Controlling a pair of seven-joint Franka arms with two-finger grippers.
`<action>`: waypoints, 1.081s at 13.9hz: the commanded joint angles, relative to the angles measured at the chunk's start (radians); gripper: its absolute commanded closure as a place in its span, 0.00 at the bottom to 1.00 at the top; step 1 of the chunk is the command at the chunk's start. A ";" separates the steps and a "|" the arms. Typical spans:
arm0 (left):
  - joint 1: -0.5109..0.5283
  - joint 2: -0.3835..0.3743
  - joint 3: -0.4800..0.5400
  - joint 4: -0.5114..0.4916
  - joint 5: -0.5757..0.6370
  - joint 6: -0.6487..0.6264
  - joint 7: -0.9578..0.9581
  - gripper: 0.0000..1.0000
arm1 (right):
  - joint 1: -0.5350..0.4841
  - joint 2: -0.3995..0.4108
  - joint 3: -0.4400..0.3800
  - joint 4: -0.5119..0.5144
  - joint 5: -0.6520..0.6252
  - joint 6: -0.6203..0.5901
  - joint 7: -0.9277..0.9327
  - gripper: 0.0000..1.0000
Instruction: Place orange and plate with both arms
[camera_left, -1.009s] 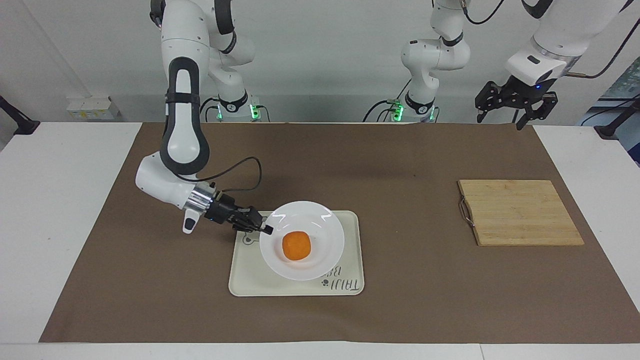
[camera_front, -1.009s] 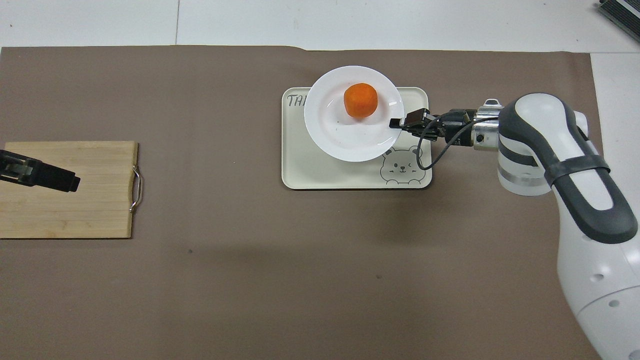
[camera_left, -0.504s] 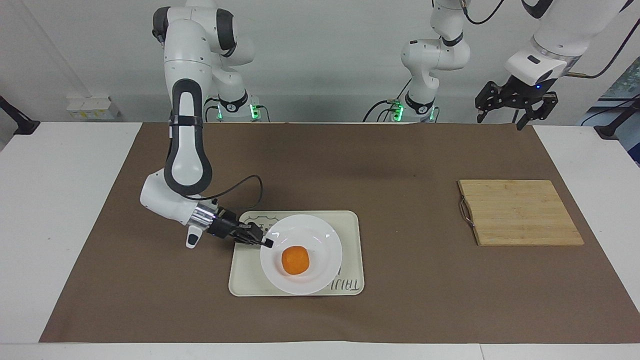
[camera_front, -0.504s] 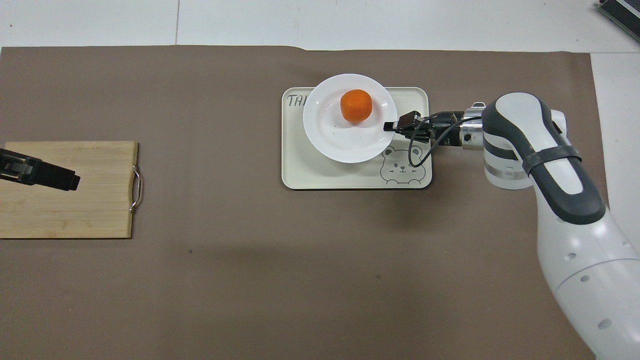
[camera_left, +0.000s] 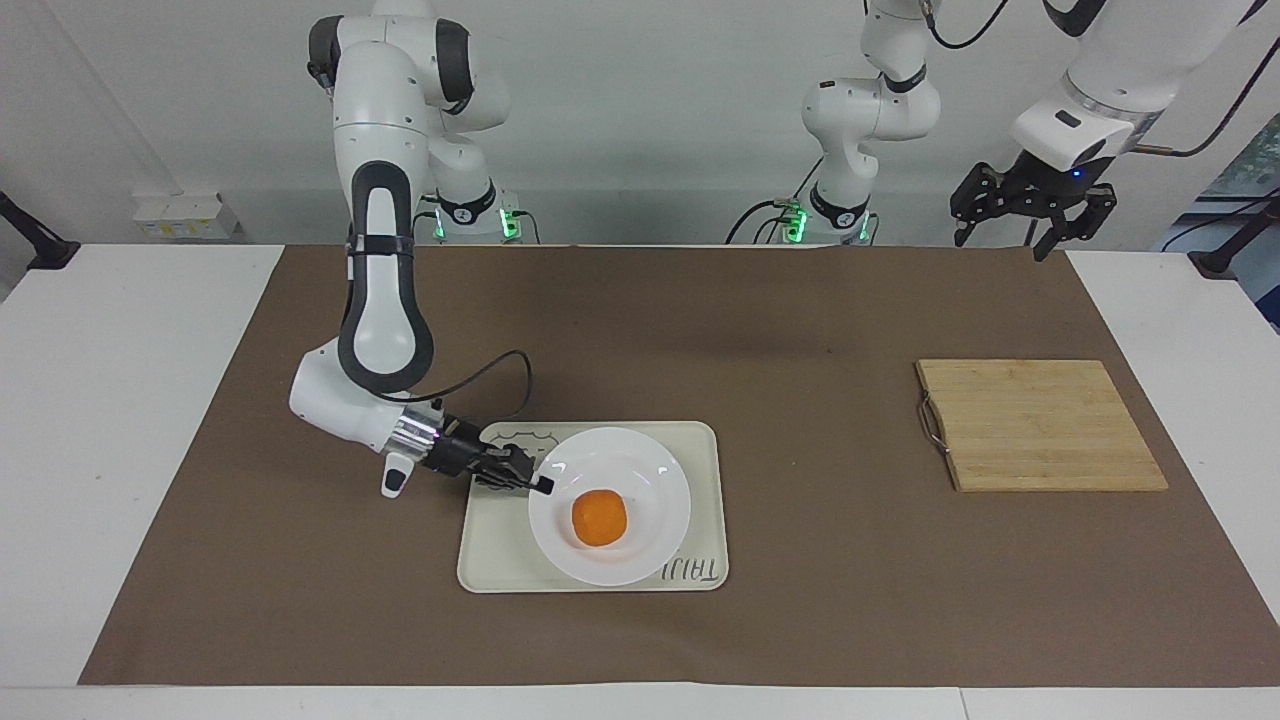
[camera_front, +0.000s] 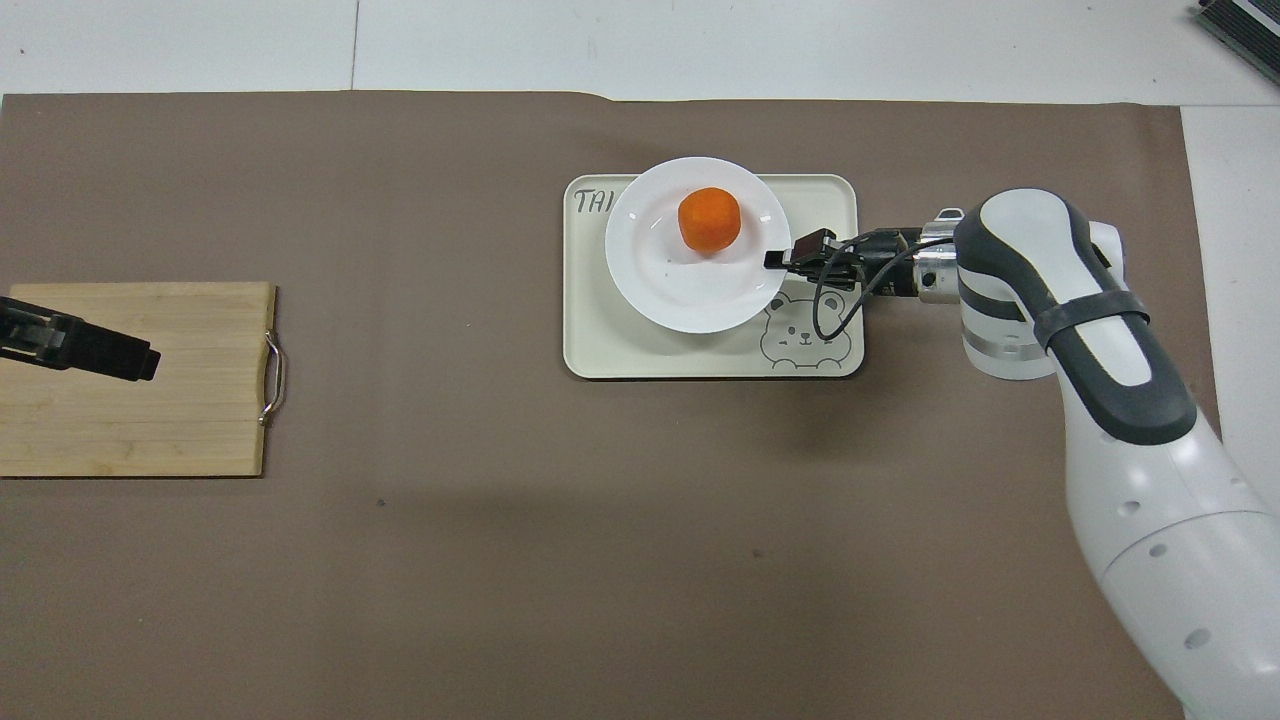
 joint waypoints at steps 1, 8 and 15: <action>-0.008 -0.001 0.007 0.003 0.001 0.004 -0.007 0.00 | -0.008 0.006 0.003 0.013 -0.028 -0.013 -0.018 1.00; -0.003 -0.004 0.007 0.003 0.001 0.000 -0.007 0.00 | -0.005 0.006 0.002 -0.004 -0.048 -0.004 -0.022 1.00; 0.004 -0.006 0.011 0.003 0.001 -0.004 -0.007 0.00 | -0.010 0.000 -0.001 -0.007 -0.081 -0.002 -0.021 0.23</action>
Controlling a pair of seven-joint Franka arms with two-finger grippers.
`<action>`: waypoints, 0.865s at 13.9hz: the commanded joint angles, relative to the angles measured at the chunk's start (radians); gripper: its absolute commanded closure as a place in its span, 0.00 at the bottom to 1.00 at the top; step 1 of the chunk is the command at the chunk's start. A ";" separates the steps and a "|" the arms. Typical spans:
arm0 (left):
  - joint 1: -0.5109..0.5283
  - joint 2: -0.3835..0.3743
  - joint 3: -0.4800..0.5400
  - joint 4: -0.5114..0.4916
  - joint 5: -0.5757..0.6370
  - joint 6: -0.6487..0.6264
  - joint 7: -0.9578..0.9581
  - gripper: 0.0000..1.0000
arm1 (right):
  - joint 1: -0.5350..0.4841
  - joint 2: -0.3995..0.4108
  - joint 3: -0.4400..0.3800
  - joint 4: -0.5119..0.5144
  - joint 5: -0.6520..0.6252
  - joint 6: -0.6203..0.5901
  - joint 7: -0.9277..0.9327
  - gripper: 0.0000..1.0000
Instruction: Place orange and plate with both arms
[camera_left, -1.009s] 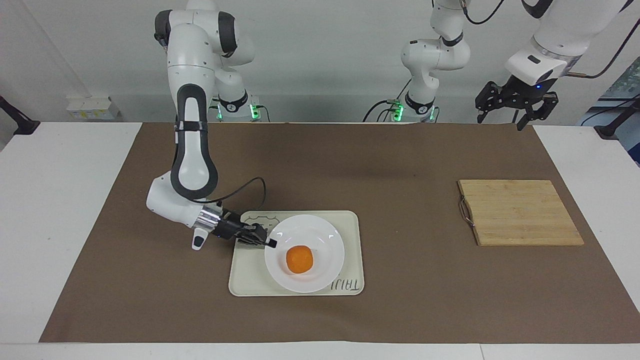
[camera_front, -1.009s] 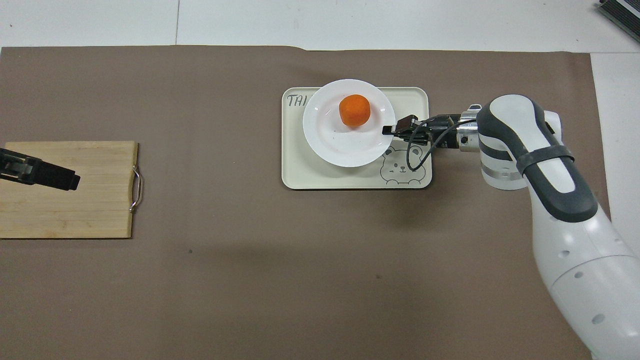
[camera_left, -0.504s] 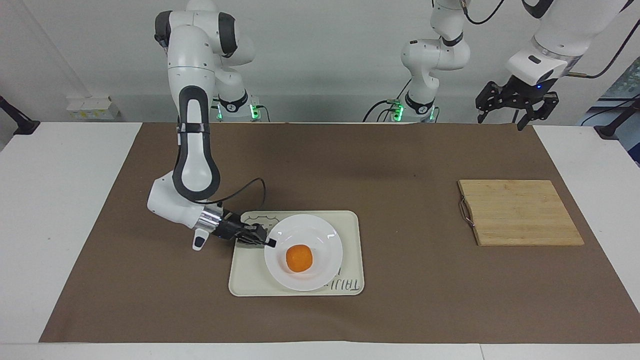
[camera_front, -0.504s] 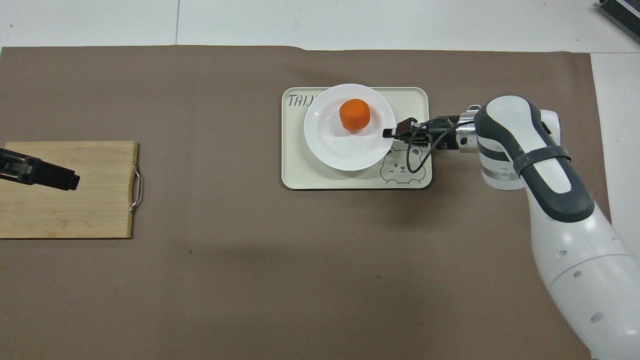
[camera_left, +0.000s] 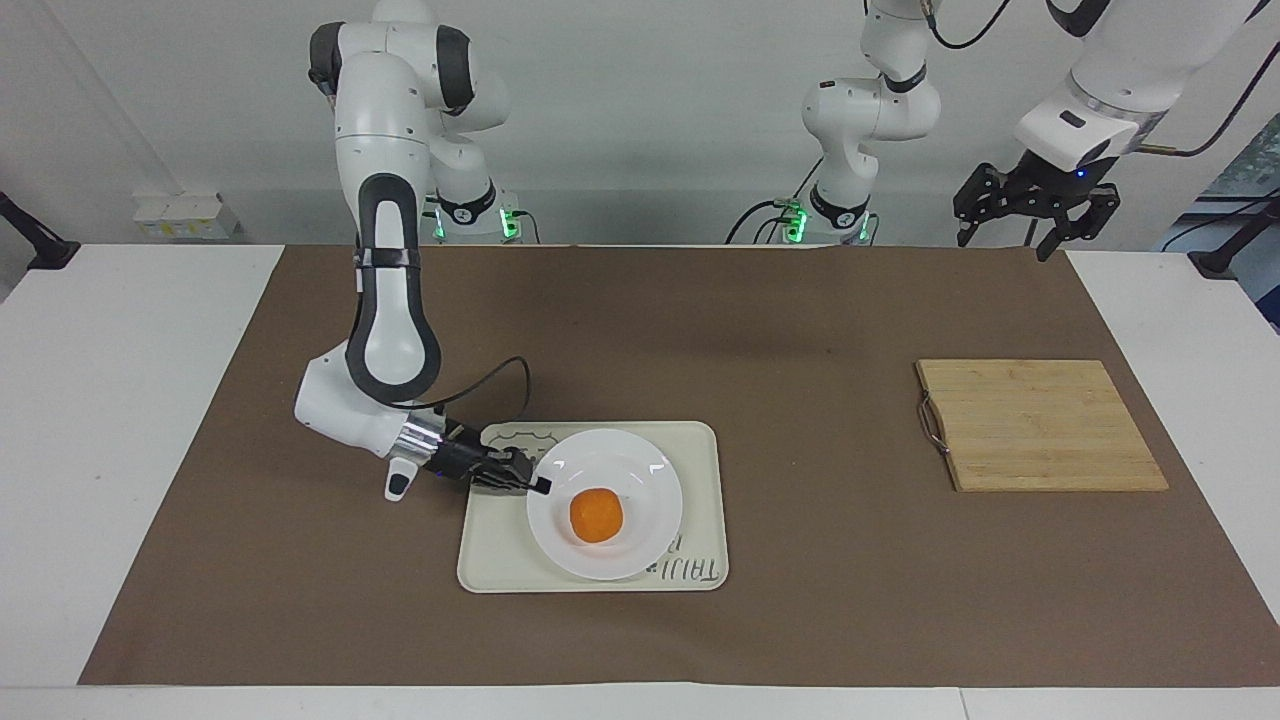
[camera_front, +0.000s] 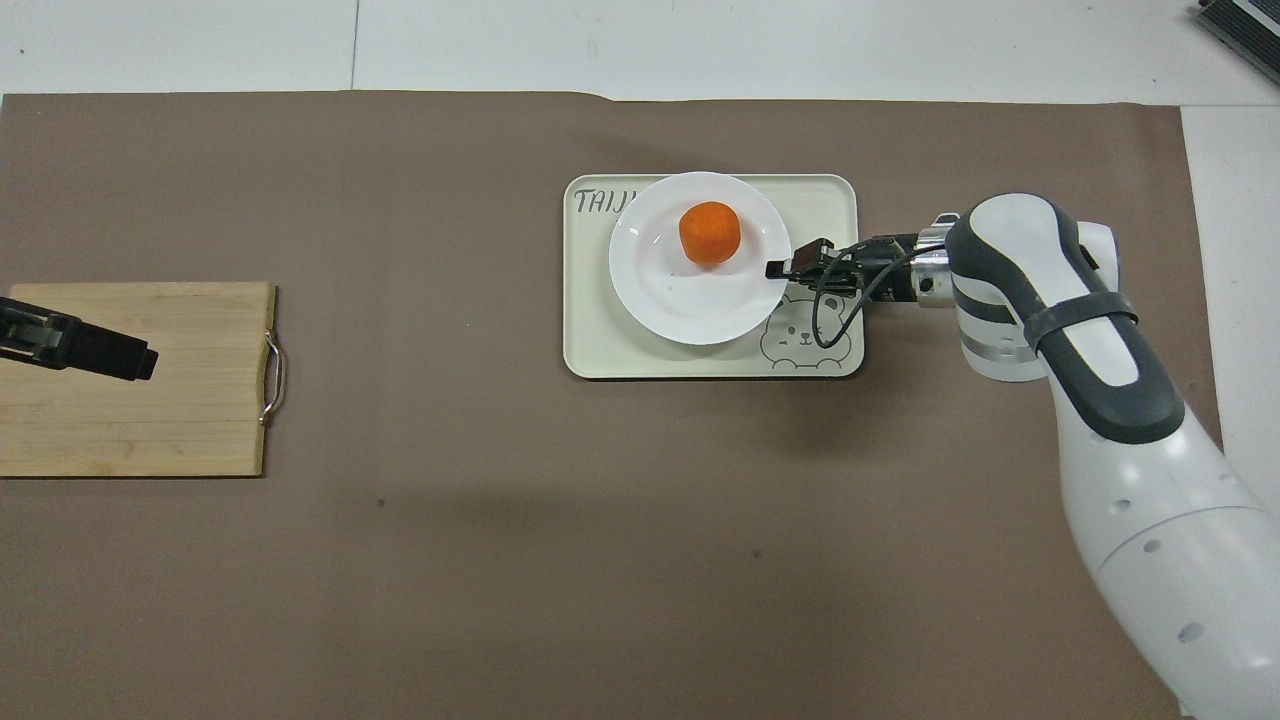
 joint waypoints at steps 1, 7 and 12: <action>0.003 -0.006 0.000 0.003 0.001 -0.004 -0.007 0.00 | -0.004 -0.011 0.000 0.000 -0.036 -0.002 -0.013 0.06; -0.002 -0.006 -0.001 0.003 0.001 -0.004 -0.008 0.00 | -0.006 -0.047 -0.011 0.023 -0.201 -0.002 0.061 0.00; -0.005 -0.006 -0.001 0.003 0.001 -0.002 -0.012 0.00 | -0.010 -0.082 -0.011 0.067 -0.387 0.024 0.184 0.00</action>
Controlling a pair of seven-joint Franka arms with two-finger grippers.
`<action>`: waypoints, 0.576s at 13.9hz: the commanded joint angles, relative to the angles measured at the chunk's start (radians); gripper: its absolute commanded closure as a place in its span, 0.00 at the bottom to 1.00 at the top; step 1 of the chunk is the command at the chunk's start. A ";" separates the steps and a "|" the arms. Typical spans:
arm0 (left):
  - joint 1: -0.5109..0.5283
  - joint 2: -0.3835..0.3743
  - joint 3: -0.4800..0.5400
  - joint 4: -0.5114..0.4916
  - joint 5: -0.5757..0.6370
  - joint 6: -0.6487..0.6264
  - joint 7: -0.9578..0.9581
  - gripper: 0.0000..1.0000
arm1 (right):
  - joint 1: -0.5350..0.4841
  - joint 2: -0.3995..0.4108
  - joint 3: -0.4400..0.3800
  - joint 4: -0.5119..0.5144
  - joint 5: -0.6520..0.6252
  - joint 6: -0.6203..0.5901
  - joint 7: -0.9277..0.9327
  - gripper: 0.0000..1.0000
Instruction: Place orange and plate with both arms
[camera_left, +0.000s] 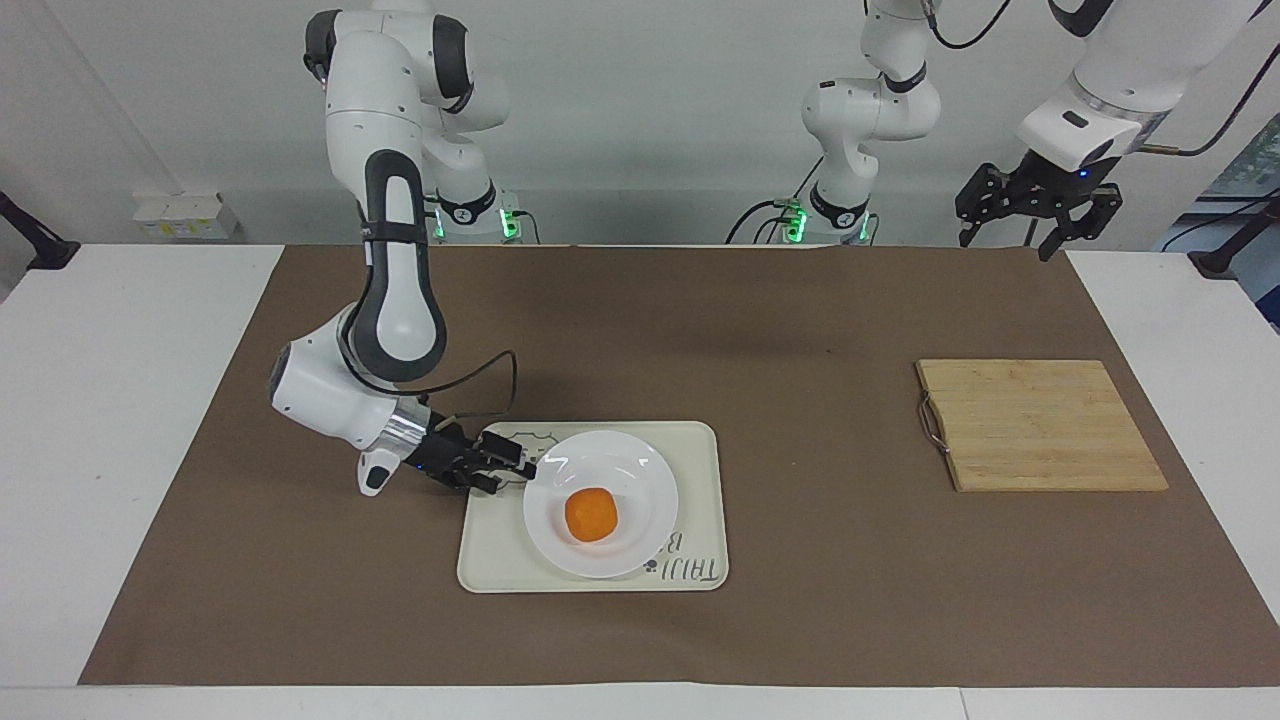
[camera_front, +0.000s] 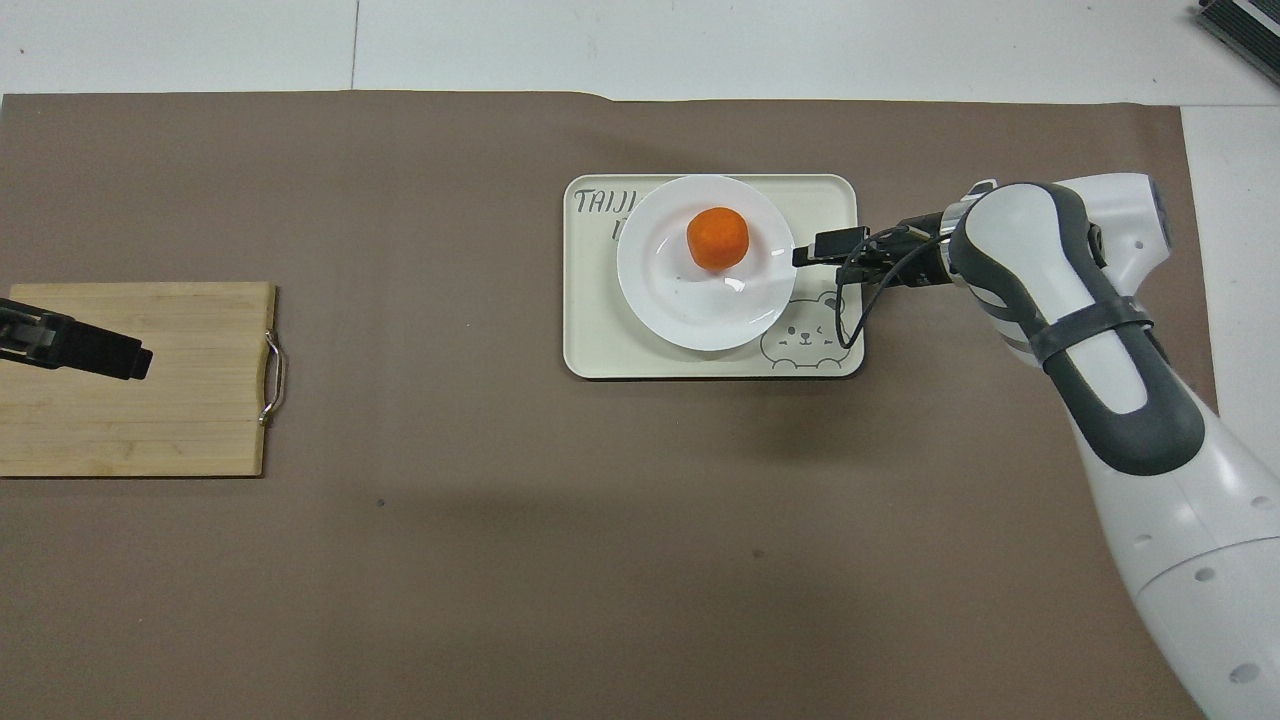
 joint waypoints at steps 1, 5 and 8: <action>-0.006 -0.007 0.000 0.003 -0.001 -0.002 -0.012 0.00 | -0.008 -0.027 0.000 0.013 -0.083 0.005 0.063 0.00; -0.009 -0.007 0.000 0.003 0.001 0.000 -0.013 0.00 | 0.015 -0.080 -0.001 0.040 -0.426 0.012 0.250 0.00; -0.009 -0.007 0.000 0.002 -0.001 -0.003 -0.012 0.00 | 0.022 -0.131 0.005 0.064 -0.653 -0.016 0.385 0.00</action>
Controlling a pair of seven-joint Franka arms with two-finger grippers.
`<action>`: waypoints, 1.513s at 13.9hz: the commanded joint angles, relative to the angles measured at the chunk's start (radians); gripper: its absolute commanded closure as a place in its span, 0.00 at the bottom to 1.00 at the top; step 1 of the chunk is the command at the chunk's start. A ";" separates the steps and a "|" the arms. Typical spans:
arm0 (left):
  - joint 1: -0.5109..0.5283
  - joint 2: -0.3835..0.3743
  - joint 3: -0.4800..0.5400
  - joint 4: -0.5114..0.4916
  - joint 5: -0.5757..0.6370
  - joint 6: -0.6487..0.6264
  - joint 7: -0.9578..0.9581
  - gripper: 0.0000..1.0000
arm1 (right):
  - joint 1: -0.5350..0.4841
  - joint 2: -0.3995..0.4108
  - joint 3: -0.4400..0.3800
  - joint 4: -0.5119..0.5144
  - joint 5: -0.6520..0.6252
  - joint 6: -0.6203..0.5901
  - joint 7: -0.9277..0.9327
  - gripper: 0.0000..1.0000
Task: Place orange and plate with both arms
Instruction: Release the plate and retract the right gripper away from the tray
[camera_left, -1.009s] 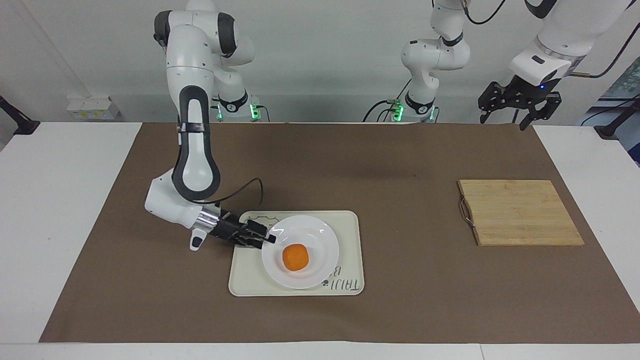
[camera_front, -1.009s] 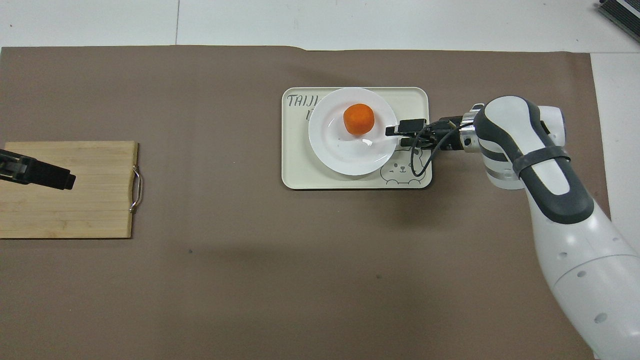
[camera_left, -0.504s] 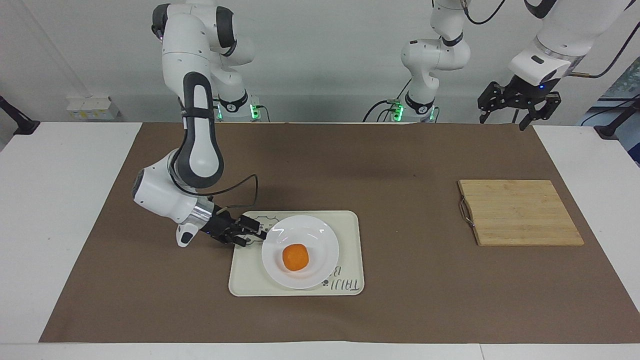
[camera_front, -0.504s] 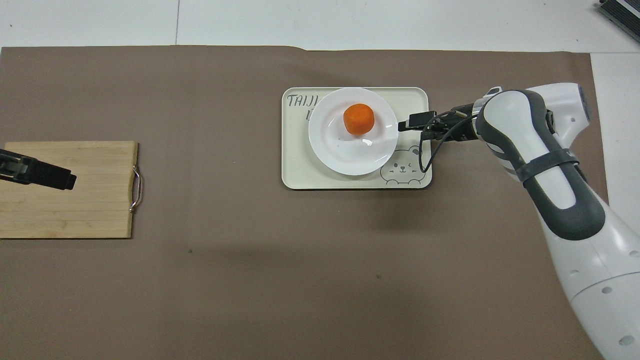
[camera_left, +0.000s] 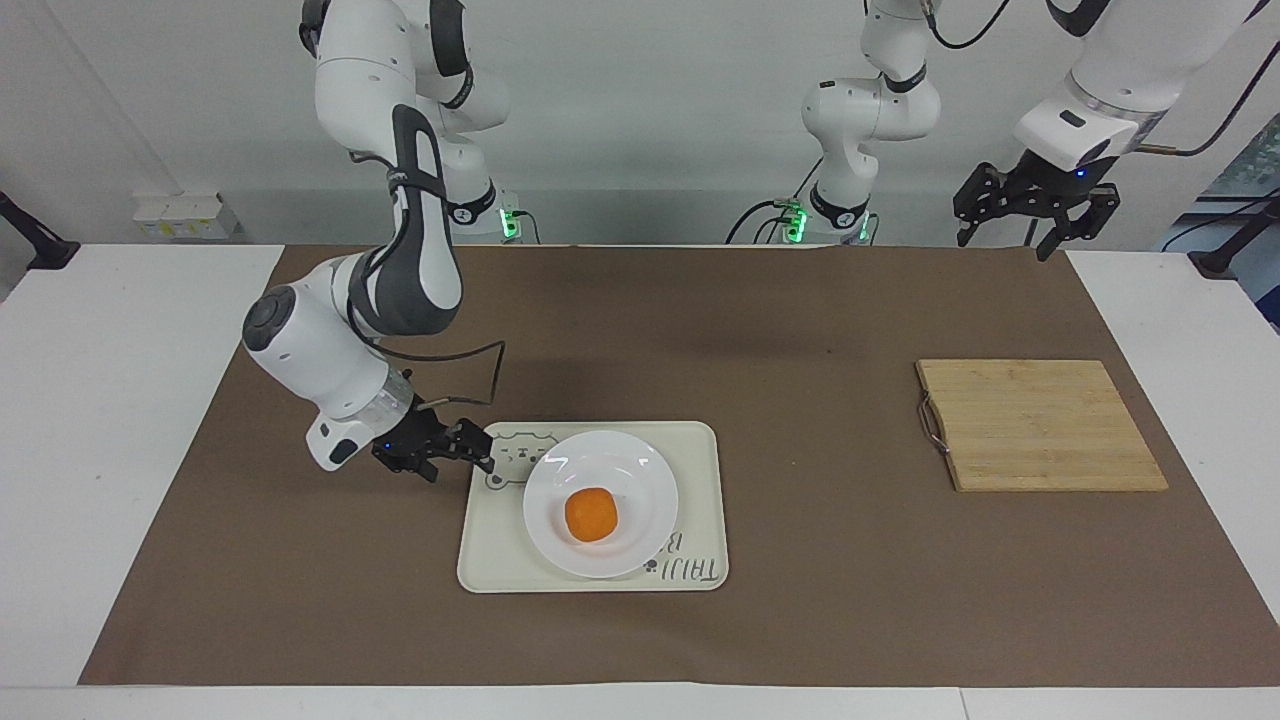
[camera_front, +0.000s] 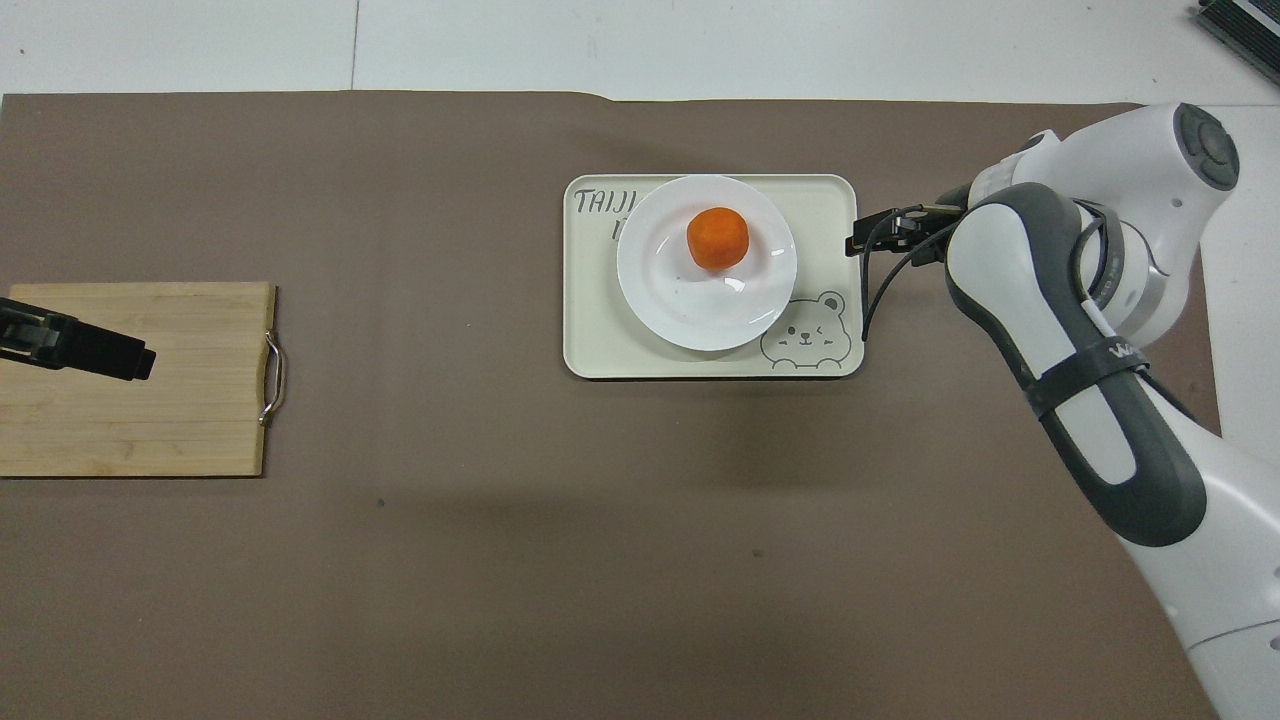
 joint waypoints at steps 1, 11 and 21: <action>-0.001 -0.009 0.005 0.002 0.001 -0.014 -0.008 0.00 | 0.004 -0.055 0.007 0.001 -0.157 -0.045 0.085 0.00; 0.001 -0.007 0.005 0.002 -0.001 0.006 -0.037 0.00 | -0.033 -0.258 -0.013 -0.004 -0.300 -0.308 0.107 0.00; 0.004 -0.007 0.005 0.002 0.001 0.000 -0.033 0.00 | -0.137 -0.396 0.013 0.006 -0.363 -0.452 0.099 0.00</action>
